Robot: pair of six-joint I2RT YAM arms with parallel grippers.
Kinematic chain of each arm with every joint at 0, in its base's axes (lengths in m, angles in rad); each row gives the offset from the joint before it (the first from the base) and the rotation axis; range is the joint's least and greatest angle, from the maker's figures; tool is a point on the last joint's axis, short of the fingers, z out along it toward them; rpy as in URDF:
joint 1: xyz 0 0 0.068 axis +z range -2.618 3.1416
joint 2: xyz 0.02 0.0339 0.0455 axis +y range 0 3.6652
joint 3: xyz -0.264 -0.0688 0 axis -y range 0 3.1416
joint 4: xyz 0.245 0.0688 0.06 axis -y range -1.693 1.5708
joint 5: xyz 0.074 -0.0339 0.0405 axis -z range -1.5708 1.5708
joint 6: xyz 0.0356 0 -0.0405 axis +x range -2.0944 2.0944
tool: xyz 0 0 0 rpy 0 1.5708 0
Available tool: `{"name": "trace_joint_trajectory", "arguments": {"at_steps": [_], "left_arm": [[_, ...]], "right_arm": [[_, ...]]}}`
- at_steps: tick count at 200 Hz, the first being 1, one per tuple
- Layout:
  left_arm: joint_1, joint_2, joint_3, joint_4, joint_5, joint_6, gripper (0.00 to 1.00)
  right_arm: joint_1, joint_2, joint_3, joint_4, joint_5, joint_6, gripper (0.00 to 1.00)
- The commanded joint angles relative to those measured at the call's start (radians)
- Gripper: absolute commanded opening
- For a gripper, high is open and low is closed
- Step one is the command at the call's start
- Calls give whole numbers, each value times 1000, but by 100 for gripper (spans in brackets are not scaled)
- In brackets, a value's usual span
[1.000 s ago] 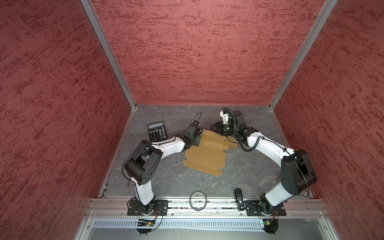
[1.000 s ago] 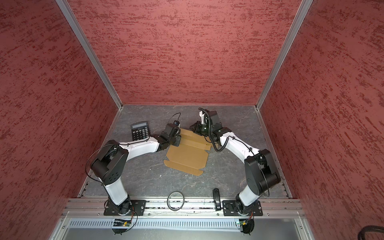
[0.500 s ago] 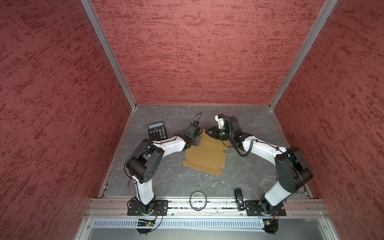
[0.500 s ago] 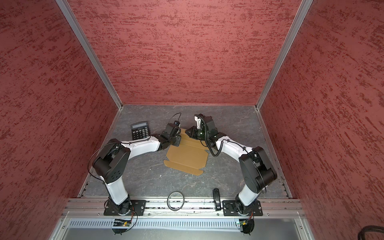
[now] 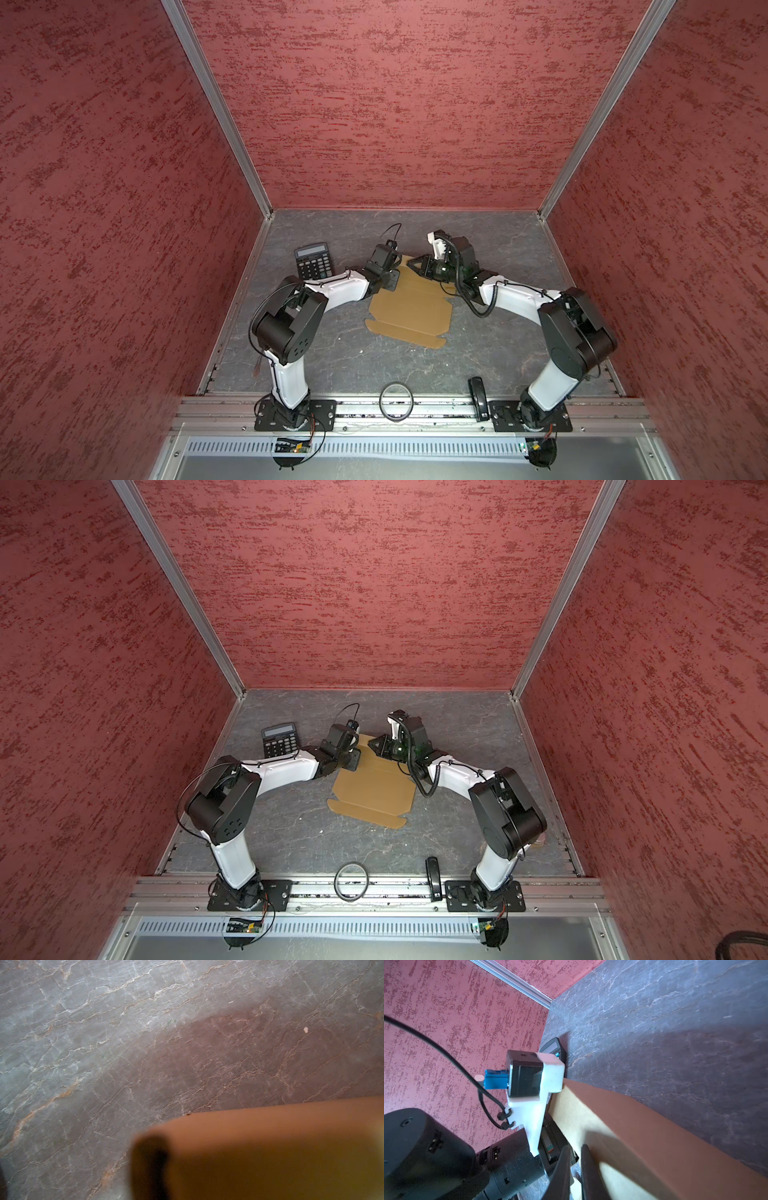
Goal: Fold the paper box
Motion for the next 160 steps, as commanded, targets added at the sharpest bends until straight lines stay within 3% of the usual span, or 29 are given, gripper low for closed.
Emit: {"name": "trace_joint_trajectory", "arguments": {"at_steps": [1, 84, 160], "left_arm": [[4, -12, -12, 21, 9, 16, 13], [1, -5, -24, 57, -32, -16, 30], [-6, -40, -98, 157, -83, -52, 35]], "right_arm": [[6, 15, -16, 16, 34, 5, 14], [5, 21, -28, 46, 40, 26, 13], [3, 1, -24, 36, 67, 45, 13]]}}
